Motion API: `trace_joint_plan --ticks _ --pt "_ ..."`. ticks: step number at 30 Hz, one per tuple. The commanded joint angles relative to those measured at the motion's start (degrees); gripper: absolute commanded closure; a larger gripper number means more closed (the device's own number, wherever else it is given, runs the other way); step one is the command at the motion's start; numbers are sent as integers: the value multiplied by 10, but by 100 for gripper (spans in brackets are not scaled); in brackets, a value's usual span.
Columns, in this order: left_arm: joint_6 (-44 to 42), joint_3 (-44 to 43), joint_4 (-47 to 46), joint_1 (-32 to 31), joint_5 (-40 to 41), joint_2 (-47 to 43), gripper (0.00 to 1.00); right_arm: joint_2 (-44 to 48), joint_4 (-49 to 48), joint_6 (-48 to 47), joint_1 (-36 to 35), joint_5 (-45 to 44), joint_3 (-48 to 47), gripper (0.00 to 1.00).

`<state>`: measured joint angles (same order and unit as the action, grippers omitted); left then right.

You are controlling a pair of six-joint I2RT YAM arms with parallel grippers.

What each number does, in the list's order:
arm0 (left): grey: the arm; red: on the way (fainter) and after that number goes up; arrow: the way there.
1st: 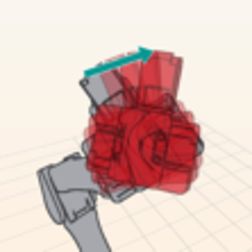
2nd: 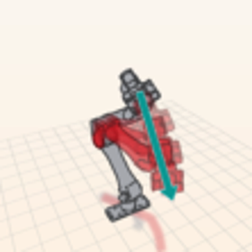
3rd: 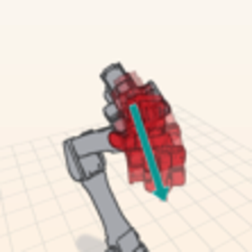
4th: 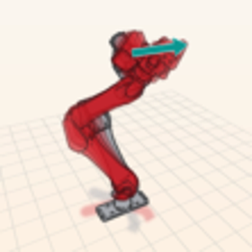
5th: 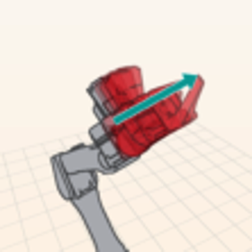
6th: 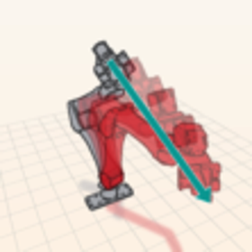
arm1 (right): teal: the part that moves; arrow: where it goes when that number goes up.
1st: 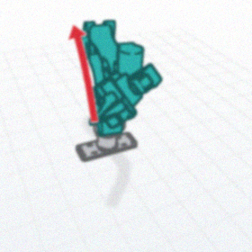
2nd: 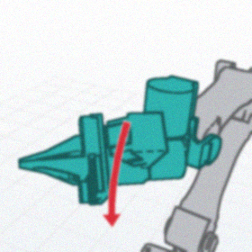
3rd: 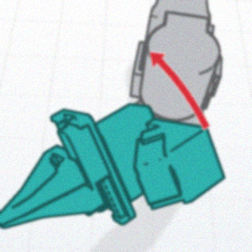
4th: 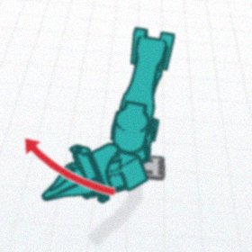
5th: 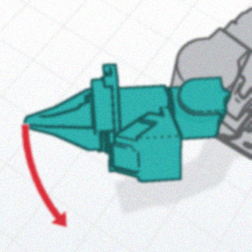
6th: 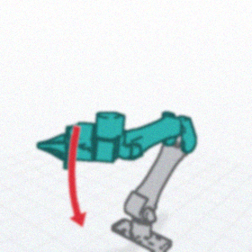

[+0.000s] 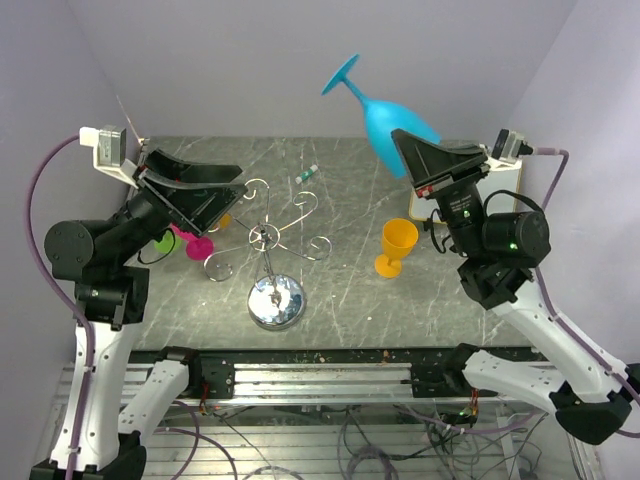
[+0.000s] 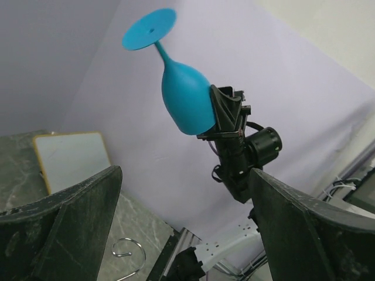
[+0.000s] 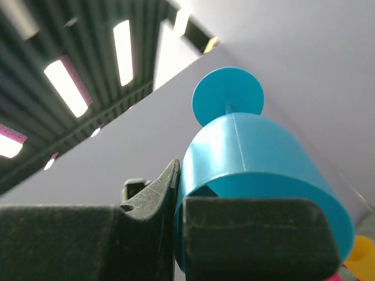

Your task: Take the wine glass off the wine glass rack

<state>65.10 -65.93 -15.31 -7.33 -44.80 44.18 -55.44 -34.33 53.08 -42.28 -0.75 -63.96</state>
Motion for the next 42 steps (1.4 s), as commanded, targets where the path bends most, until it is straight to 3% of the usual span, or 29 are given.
trace_joint_plan --ticks 1,6,10,15,23,33,42 --pt "-71 -33 101 -2 47 -15 0 20 200 83 2 -235 -24 100" --pt "-88 -42 123 -2 61 -19 0 2 400 116 2 -379 -79 100" --pt "-86 -36 119 -2 65 -20 0 -51 590 171 3 -432 -152 100" --pt "-86 -31 116 -2 65 -18 0 -96 682 161 5 -384 -185 100" --pt "-91 -23 117 -2 67 -15 0 -225 873 144 12 -303 -314 100" --pt "-96 -24 120 -2 64 -8 0 -372 1008 110 23 -210 -435 100" --pt "-99 -24 121 -2 63 -3 0 -467 1036 107 19 -141 -428 100"
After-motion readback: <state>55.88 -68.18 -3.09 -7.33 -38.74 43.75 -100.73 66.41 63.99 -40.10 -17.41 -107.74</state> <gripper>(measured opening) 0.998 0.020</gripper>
